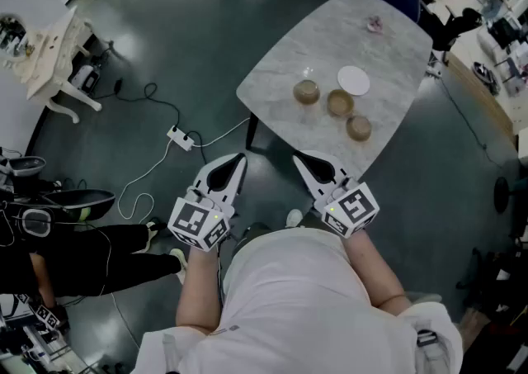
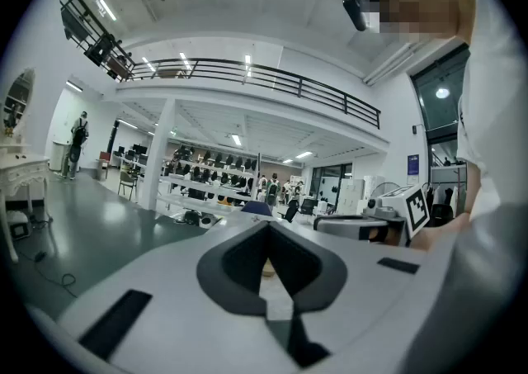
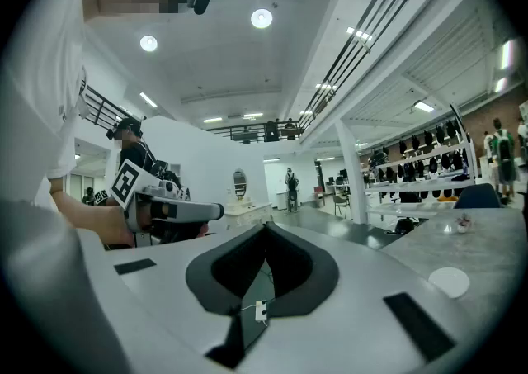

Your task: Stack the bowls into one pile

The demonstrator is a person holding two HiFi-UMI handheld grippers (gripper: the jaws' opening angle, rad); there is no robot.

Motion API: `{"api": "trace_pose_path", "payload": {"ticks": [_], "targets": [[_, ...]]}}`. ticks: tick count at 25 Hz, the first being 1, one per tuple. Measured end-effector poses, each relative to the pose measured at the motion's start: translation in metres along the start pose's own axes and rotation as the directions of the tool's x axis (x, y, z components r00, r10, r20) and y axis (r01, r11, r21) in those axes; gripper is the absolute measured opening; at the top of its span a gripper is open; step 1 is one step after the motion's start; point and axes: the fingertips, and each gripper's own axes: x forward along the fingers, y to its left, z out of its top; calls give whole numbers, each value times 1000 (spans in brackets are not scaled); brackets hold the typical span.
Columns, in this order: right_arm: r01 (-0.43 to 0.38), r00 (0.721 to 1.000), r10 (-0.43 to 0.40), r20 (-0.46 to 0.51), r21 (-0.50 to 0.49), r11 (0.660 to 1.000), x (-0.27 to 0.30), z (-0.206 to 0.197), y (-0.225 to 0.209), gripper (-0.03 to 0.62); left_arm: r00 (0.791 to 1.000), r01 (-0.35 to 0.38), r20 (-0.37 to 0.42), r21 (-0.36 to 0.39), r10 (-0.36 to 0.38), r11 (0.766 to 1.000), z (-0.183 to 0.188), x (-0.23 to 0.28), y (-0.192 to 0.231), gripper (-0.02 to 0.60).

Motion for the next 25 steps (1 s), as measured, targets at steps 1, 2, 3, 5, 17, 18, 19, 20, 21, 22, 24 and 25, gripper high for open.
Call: {"api": "trace_pose_path", "payload": {"ticks": [1,2,3,5,17,18,19,20,21,22,24,25], "targets": [[1,1000,-1,0,4,1000,-3,0,-5,7,1000,-6,-2,-1,6,1000,0,5,-1,2],[0,1000,0,1,7,1000,-5,0,-11,6,1000,-10,-5,-2,10,1000,-1,10,-3,2],[-1,1000,1,1,9,1000,-8,0,-16,6,1000,-13,-8,-5,13,1000,0,15,-5,2],[-7,1000,7,3,9,1000,-14,1,-25,6,1000,-5,-16,-11,5,1000,1,26,-11,2],[41,999,-44,18,140,989,-36,-11,-86,6,999,-6,-55,-54,3,999,-9,77,-21,2],[45,999,-47,11,141,989,-34,-12,-89,7,998,-3,-58,-56,0,998,-11,80,-19,2],[51,999,-52,4,141,989,-30,-14,-92,6,998,0,-60,-61,-4,998,-12,84,-15,2],[57,998,-57,-3,140,988,-26,-15,-96,7,998,5,-60,-68,-9,998,-14,88,-10,2],[64,998,-63,-7,139,988,-21,-16,-100,6,998,10,-60,-75,-14,997,-15,92,-5,2],[71,997,-70,-11,137,988,-16,-17,-104,6,998,16,-60,-82,-20,997,-17,96,1,2],[89,996,-88,-19,132,987,-5,-18,-113,6,997,30,-65,-89,-36,996,-19,106,14,2],[102,995,-100,-22,131,986,1,-17,-119,7,997,40,-68,-91,-47,995,-18,112,21,2]]}}
